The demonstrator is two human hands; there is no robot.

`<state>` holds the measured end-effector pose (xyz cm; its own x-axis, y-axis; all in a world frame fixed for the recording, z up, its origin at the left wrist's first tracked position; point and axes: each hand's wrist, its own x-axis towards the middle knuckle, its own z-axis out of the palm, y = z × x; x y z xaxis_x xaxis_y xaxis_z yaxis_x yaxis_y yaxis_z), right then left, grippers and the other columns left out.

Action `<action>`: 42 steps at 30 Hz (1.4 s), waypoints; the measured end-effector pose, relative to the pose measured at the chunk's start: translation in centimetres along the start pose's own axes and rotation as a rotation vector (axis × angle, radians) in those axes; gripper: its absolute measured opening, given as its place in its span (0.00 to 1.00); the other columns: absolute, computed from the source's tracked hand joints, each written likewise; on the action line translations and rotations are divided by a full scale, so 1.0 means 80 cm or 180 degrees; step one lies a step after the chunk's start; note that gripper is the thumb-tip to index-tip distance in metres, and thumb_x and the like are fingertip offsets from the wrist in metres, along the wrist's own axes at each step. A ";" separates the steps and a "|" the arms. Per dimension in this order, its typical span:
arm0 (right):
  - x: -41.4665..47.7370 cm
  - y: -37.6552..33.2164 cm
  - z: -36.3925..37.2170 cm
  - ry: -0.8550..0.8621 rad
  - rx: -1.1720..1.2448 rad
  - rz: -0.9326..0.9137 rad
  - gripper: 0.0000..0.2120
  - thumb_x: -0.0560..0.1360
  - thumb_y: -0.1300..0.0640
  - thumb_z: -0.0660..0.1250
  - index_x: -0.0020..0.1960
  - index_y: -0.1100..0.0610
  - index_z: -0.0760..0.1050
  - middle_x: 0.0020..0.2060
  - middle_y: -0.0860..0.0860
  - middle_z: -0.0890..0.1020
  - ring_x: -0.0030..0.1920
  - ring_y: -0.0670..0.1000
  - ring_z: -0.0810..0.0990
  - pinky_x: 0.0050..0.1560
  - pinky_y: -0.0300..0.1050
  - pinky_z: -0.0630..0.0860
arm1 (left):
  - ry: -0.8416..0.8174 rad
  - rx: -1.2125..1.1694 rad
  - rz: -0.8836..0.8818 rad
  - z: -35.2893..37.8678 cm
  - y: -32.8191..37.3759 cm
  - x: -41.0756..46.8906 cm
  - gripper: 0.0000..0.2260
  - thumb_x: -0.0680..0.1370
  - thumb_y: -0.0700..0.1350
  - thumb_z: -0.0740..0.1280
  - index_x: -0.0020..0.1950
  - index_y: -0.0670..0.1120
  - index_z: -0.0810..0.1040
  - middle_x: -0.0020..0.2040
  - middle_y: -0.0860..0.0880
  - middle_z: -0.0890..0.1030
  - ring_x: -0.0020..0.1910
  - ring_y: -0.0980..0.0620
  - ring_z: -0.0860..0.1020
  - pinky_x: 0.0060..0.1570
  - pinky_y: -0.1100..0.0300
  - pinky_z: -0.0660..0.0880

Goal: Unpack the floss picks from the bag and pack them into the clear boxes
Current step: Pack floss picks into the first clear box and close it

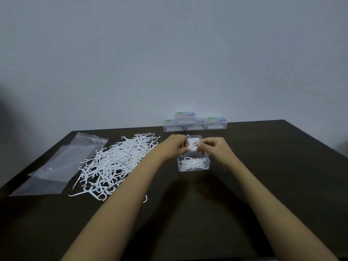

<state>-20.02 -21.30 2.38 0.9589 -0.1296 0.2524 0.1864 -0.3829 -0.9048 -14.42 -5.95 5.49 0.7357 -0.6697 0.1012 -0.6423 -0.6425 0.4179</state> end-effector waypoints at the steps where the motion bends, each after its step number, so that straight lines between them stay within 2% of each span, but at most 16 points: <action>1: -0.001 0.005 0.000 0.0096 0.0037 0.0049 0.06 0.75 0.61 0.66 0.42 0.60 0.80 0.33 0.51 0.80 0.33 0.42 0.77 0.35 0.31 0.73 | -0.0019 0.0002 -0.0014 0.005 0.002 0.004 0.03 0.77 0.42 0.65 0.46 0.44 0.73 0.37 0.50 0.75 0.35 0.55 0.71 0.32 0.70 0.64; 5: 0.001 0.022 -0.006 0.0390 0.0185 0.0266 0.08 0.75 0.60 0.66 0.42 0.65 0.80 0.34 0.53 0.80 0.33 0.44 0.74 0.36 0.34 0.70 | -0.0053 -0.0023 -0.0266 0.019 0.011 0.020 0.09 0.77 0.41 0.66 0.55 0.39 0.74 0.49 0.42 0.78 0.44 0.50 0.74 0.39 0.65 0.69; 7: 0.004 0.030 -0.010 0.0502 0.0204 0.0381 0.09 0.75 0.60 0.66 0.44 0.66 0.80 0.36 0.54 0.80 0.36 0.45 0.75 0.39 0.36 0.71 | -0.0151 0.0175 -0.0471 0.023 0.014 0.025 0.15 0.76 0.41 0.67 0.61 0.40 0.71 0.59 0.40 0.76 0.52 0.46 0.75 0.49 0.59 0.72; 9: 0.005 0.034 -0.011 0.0574 0.0177 0.0427 0.08 0.74 0.60 0.67 0.44 0.65 0.81 0.36 0.52 0.80 0.37 0.44 0.75 0.40 0.36 0.71 | -0.0276 0.0436 -0.0545 0.027 0.014 0.030 0.20 0.77 0.41 0.65 0.67 0.39 0.65 0.64 0.38 0.73 0.58 0.42 0.74 0.53 0.55 0.72; 11: 0.006 0.037 -0.008 0.0567 0.0138 0.0415 0.07 0.73 0.60 0.68 0.42 0.63 0.81 0.36 0.52 0.81 0.37 0.44 0.76 0.40 0.37 0.71 | -0.0397 0.0667 -0.0514 0.029 0.015 0.032 0.20 0.78 0.38 0.63 0.69 0.39 0.63 0.64 0.38 0.72 0.57 0.42 0.74 0.51 0.55 0.72; 15: 0.007 0.039 -0.005 0.0219 -0.0249 0.0519 0.08 0.71 0.56 0.72 0.42 0.61 0.83 0.34 0.50 0.82 0.36 0.45 0.78 0.39 0.38 0.73 | -0.0618 0.0926 -0.0468 0.028 0.016 0.036 0.13 0.79 0.36 0.60 0.63 0.40 0.71 0.59 0.44 0.77 0.52 0.46 0.76 0.45 0.58 0.71; 17: 0.007 0.038 -0.004 0.0128 -0.0573 0.0464 0.11 0.70 0.51 0.72 0.44 0.59 0.84 0.35 0.50 0.83 0.37 0.45 0.79 0.40 0.40 0.74 | -0.0661 0.0979 -0.0456 0.027 0.015 0.038 0.12 0.79 0.37 0.61 0.62 0.40 0.74 0.59 0.43 0.77 0.52 0.46 0.77 0.47 0.57 0.72; 19: 0.007 0.037 -0.005 0.0307 -0.0875 0.0361 0.13 0.71 0.49 0.70 0.44 0.60 0.83 0.37 0.52 0.84 0.36 0.44 0.77 0.38 0.36 0.72 | -0.0542 0.1074 -0.0411 0.026 0.014 0.038 0.13 0.79 0.38 0.62 0.63 0.43 0.73 0.61 0.43 0.75 0.56 0.45 0.76 0.52 0.56 0.72; 22: 0.005 0.037 -0.006 0.0603 -0.1118 0.0275 0.14 0.75 0.51 0.66 0.45 0.62 0.82 0.40 0.55 0.83 0.34 0.43 0.74 0.35 0.31 0.67 | -0.0370 0.1138 -0.0357 0.017 0.009 0.032 0.13 0.78 0.40 0.62 0.62 0.43 0.74 0.62 0.43 0.75 0.58 0.45 0.75 0.56 0.55 0.71; 24: 0.003 0.033 -0.004 0.0666 -0.1282 0.0224 0.12 0.76 0.54 0.65 0.48 0.62 0.81 0.39 0.52 0.81 0.35 0.43 0.73 0.37 0.34 0.69 | -0.0232 0.0974 -0.0346 0.009 0.002 0.022 0.10 0.78 0.40 0.62 0.58 0.44 0.76 0.60 0.44 0.76 0.56 0.46 0.75 0.54 0.55 0.72; 26: 0.001 0.027 0.003 0.0680 -0.1518 0.0019 0.11 0.76 0.55 0.65 0.49 0.61 0.81 0.42 0.50 0.77 0.41 0.44 0.73 0.46 0.40 0.73 | -0.0176 0.0900 -0.0385 0.001 -0.005 0.008 0.09 0.78 0.39 0.61 0.57 0.44 0.76 0.59 0.45 0.77 0.55 0.46 0.76 0.51 0.56 0.72; 30: -0.004 0.004 0.039 -0.0006 -0.2000 -0.0594 0.11 0.77 0.53 0.63 0.53 0.57 0.80 0.51 0.52 0.78 0.51 0.46 0.70 0.49 0.38 0.67 | -0.0188 0.0928 -0.0584 -0.019 -0.032 -0.022 0.08 0.78 0.41 0.63 0.55 0.44 0.77 0.57 0.46 0.77 0.56 0.48 0.75 0.53 0.57 0.70; 35: 0.004 -0.017 0.096 -0.0673 -0.2687 -0.1083 0.13 0.78 0.56 0.60 0.59 0.56 0.77 0.55 0.54 0.78 0.58 0.54 0.71 0.59 0.46 0.65 | -0.0131 0.1130 -0.1122 -0.035 -0.071 -0.059 0.10 0.79 0.36 0.59 0.56 0.43 0.77 0.60 0.44 0.76 0.57 0.47 0.75 0.53 0.57 0.71; 37: 0.014 -0.018 0.113 -0.0802 -0.3098 -0.1147 0.16 0.77 0.60 0.58 0.63 0.55 0.74 0.58 0.55 0.77 0.60 0.55 0.71 0.60 0.47 0.64 | -0.0101 0.1257 -0.1346 -0.037 -0.079 -0.072 0.09 0.79 0.41 0.60 0.57 0.41 0.75 0.60 0.43 0.76 0.57 0.45 0.75 0.55 0.54 0.71; 40: 0.029 -0.020 0.134 -0.0984 -0.3665 -0.1136 0.20 0.75 0.64 0.57 0.66 0.55 0.70 0.61 0.56 0.75 0.62 0.56 0.69 0.62 0.49 0.63 | -0.0148 0.1324 -0.1606 -0.036 -0.082 -0.090 0.18 0.77 0.53 0.65 0.55 0.38 0.74 0.55 0.41 0.78 0.55 0.44 0.76 0.51 0.53 0.72; 42: 0.037 -0.019 0.142 -0.1133 -0.3836 -0.1009 0.22 0.74 0.63 0.58 0.68 0.55 0.67 0.63 0.56 0.73 0.65 0.57 0.67 0.66 0.52 0.59 | -0.0138 0.1316 -0.1679 -0.028 -0.078 -0.096 0.21 0.74 0.56 0.68 0.55 0.39 0.73 0.54 0.44 0.77 0.54 0.45 0.76 0.48 0.55 0.71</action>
<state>-15.03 -10.71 0.62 0.9472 0.2954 0.1247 0.2840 -0.9535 0.1013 -15.57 4.02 4.16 0.9698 -0.2358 -0.0618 -0.2350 -0.9718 0.0203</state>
